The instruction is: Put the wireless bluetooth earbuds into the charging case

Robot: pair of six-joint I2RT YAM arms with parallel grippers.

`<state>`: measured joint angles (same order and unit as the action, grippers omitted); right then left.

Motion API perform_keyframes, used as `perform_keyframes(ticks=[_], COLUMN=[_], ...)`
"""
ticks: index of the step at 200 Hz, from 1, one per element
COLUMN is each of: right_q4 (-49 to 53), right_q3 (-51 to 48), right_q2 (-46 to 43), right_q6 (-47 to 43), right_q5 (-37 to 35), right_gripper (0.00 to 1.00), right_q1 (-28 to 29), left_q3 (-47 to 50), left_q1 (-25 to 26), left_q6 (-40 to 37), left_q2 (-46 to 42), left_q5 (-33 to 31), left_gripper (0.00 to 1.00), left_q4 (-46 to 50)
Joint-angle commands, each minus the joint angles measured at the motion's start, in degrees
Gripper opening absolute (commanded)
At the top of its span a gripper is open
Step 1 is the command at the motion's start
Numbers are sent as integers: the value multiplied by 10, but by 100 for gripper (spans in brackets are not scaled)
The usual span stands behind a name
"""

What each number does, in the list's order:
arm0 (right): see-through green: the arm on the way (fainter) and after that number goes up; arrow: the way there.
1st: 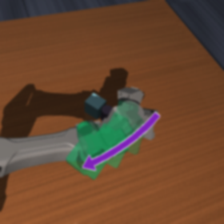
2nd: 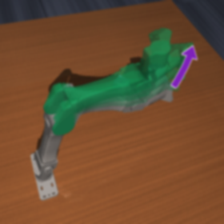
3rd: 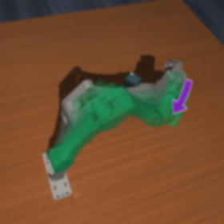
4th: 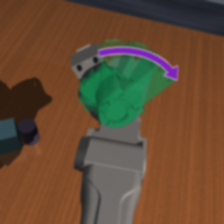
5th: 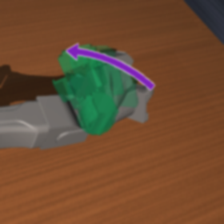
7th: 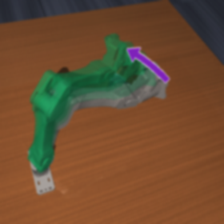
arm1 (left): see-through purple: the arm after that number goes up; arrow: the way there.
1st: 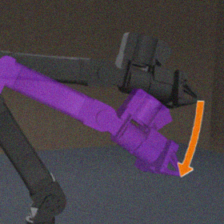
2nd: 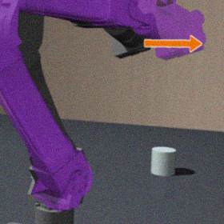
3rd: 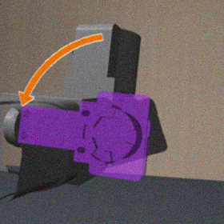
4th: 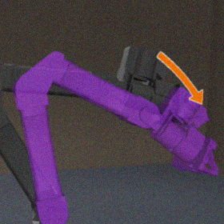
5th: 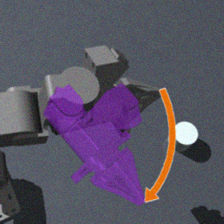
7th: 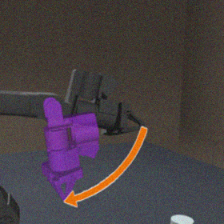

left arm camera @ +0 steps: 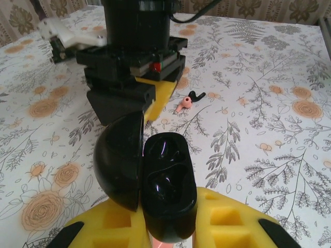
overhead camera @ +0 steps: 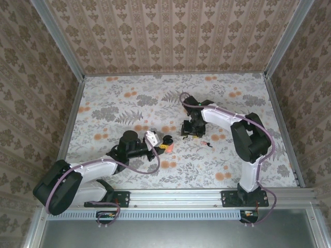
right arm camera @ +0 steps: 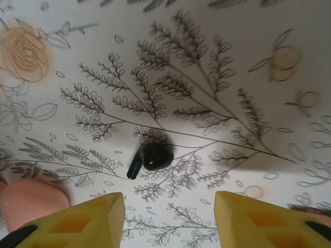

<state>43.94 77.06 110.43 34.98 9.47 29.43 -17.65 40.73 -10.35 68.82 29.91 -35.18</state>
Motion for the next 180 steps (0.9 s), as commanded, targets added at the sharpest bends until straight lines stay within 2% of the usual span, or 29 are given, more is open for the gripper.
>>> perform_keyframes(ticks=[1, 82, 180], right_q4=[3, 1, 33], right_q3=[25, 56, 72], right_q2=[24, 57, 83], right_q6=[23, 16, 7], right_q5=[18, 15, -8], right_gripper=[49, 39, 33], right_q1=[4, 5, 5], left_q3=[-15, -15, -18], left_q1=[-6, -20, -29], left_q6=[-19, -24, -20], left_q2=[-17, -41, -35], left_q5=[3, 8, 18], left_gripper=[10, 10, 10], left_q4=[17, 37, 38])
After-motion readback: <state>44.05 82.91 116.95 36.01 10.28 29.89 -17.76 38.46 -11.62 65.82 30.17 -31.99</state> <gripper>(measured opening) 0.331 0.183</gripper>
